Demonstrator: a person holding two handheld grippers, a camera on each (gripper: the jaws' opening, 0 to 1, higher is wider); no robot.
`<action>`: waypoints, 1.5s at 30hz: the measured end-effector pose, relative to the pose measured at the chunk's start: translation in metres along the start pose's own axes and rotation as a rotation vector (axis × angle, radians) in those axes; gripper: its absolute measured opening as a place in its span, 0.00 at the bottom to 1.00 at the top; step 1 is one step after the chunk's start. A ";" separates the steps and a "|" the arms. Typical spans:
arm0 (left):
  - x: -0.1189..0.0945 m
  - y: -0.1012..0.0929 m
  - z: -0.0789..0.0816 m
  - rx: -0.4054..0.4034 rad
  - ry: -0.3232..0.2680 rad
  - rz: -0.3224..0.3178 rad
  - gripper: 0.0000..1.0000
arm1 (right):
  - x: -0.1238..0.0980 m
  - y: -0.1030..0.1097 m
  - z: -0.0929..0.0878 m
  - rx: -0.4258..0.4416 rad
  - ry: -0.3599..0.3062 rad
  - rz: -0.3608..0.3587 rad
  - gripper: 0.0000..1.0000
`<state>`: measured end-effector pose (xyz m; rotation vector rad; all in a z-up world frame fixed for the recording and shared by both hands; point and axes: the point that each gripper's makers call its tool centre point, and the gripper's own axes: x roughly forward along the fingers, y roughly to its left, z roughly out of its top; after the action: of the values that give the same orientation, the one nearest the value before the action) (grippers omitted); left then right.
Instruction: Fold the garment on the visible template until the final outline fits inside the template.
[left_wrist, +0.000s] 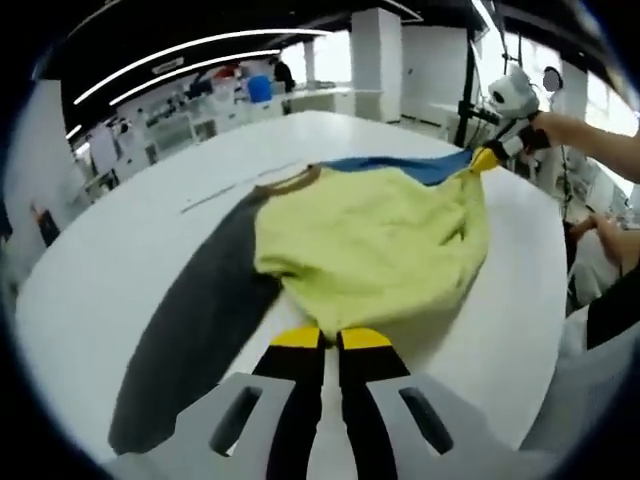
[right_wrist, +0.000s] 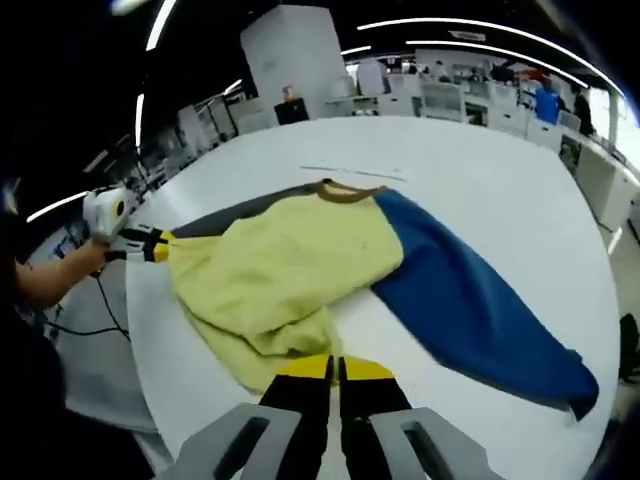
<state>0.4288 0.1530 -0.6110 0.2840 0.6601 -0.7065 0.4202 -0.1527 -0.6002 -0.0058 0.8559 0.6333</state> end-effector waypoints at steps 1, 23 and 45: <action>-0.002 0.000 -0.001 -0.006 0.004 0.004 0.02 | -0.003 0.003 -0.001 0.006 -0.007 -0.002 0.00; -0.039 -0.024 -0.015 -0.116 0.028 -0.043 0.00 | -0.063 0.038 -0.018 0.148 -0.132 -0.082 0.00; -0.049 -0.032 -0.050 -0.289 0.140 -0.046 0.00 | -0.063 0.046 -0.089 0.317 -0.025 -0.230 0.00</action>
<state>0.3555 0.1769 -0.6181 0.0515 0.8940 -0.6292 0.3034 -0.1704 -0.6036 0.1876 0.9085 0.2778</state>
